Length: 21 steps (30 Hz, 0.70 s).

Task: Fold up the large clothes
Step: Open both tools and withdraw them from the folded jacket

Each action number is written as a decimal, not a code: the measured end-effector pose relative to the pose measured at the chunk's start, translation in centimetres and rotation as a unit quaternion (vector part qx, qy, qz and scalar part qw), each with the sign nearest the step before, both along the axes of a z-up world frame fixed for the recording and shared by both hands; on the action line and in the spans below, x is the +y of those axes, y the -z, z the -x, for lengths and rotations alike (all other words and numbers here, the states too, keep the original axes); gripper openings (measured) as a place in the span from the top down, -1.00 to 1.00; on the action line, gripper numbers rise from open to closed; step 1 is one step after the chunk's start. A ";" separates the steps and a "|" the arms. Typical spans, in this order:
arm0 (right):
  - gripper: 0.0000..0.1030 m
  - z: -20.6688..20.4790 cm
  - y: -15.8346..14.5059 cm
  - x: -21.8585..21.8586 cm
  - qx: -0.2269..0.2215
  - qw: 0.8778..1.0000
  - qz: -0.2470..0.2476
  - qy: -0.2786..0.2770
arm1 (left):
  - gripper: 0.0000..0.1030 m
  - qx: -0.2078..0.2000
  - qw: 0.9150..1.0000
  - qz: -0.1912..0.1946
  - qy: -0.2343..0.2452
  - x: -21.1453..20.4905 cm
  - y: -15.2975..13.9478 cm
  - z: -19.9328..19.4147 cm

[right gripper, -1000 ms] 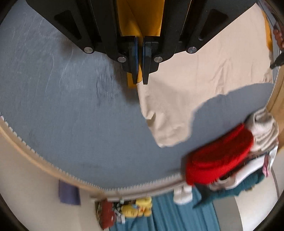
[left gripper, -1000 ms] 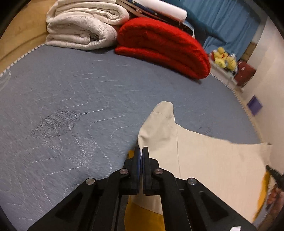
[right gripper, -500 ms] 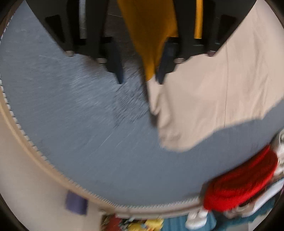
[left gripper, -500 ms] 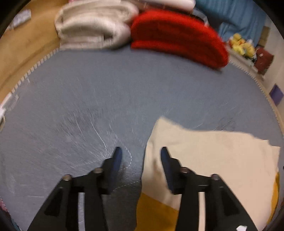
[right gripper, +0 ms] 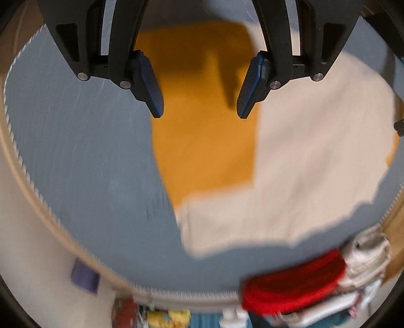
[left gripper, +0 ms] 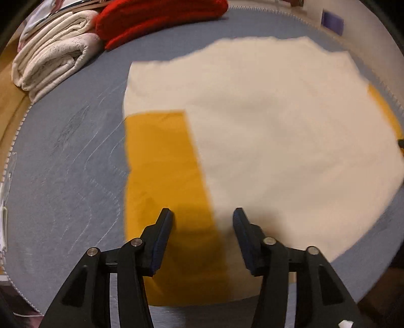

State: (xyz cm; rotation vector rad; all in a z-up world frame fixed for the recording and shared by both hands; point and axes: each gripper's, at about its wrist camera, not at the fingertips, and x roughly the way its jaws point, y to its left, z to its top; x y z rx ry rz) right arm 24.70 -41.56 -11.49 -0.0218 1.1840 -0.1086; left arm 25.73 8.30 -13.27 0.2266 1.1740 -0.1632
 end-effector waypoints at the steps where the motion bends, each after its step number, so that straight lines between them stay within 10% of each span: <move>1: -0.19 0.2 1.0 -0.6 0.015 1.000 0.005 0.005 | 0.03 0.000 1.000 0.006 -0.003 0.2 0.0 0.1; 7: -0.20 0.6 -0.4 -4.4 0.006 0.999 -0.005 0.048 | 0.35 0.018 0.994 0.029 -0.099 3.4 -2.2 1.3; 11: -0.20 0.6 1.7 -5.9 0.062 0.996 0.006 0.063 | 0.39 0.093 0.988 0.005 -0.120 5.2 1.8 2.7; 16: -0.24 2.0 -3.9 -4.2 -0.002 0.998 0.014 0.064 | 0.39 0.001 0.991 0.006 -0.132 3.1 -3.8 4.7; 21: -0.49 5.8 -11.2 1.5 -0.093 0.995 0.024 0.018 | -0.52 -0.099 0.984 0.062 -0.137 -0.2 -9.6 9.3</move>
